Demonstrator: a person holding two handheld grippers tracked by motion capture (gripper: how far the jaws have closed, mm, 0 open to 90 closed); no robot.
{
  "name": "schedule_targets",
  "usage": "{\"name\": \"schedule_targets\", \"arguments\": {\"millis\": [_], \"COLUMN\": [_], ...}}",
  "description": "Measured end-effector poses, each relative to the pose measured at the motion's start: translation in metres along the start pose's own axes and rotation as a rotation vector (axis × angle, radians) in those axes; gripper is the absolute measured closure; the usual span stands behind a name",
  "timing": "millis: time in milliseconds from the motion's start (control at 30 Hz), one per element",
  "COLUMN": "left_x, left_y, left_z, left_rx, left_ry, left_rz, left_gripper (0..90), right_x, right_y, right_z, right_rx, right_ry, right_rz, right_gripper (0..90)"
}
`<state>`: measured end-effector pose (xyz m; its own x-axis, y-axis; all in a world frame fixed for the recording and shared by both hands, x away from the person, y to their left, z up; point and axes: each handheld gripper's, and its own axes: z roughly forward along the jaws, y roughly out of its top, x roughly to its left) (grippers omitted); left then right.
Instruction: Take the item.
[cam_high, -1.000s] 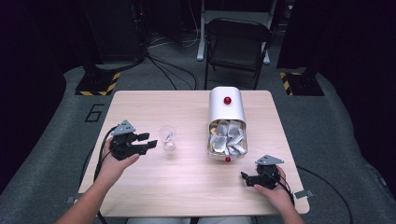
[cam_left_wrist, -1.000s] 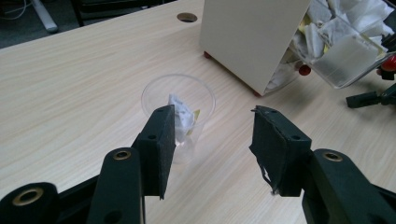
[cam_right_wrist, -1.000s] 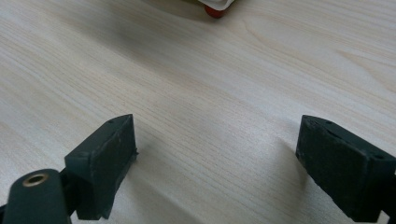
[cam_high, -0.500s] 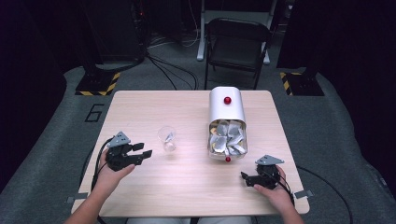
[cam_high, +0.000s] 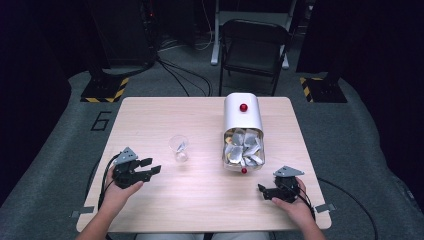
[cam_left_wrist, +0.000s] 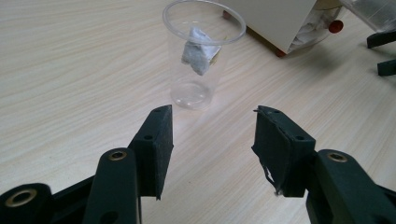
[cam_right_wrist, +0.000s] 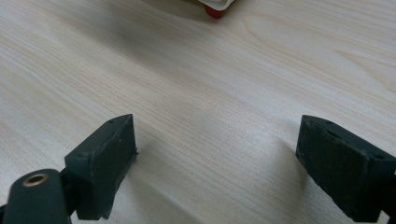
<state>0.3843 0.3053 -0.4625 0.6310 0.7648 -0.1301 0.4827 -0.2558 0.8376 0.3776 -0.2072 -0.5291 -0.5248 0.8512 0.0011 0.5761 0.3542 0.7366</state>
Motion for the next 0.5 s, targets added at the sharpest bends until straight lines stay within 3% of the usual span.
{"name": "schedule_targets", "arguments": {"millis": [500], "left_x": [0.007], "left_y": [-0.018], "left_z": [0.013], "left_rx": [0.066], "left_ry": [0.018], "left_rz": [-0.007], "left_gripper": [45.2], "right_x": [0.0], "right_y": [0.0], "right_z": [0.0], "right_rx": [0.0], "right_ry": [0.0], "right_rz": [0.0], "right_gripper": [11.6]}}
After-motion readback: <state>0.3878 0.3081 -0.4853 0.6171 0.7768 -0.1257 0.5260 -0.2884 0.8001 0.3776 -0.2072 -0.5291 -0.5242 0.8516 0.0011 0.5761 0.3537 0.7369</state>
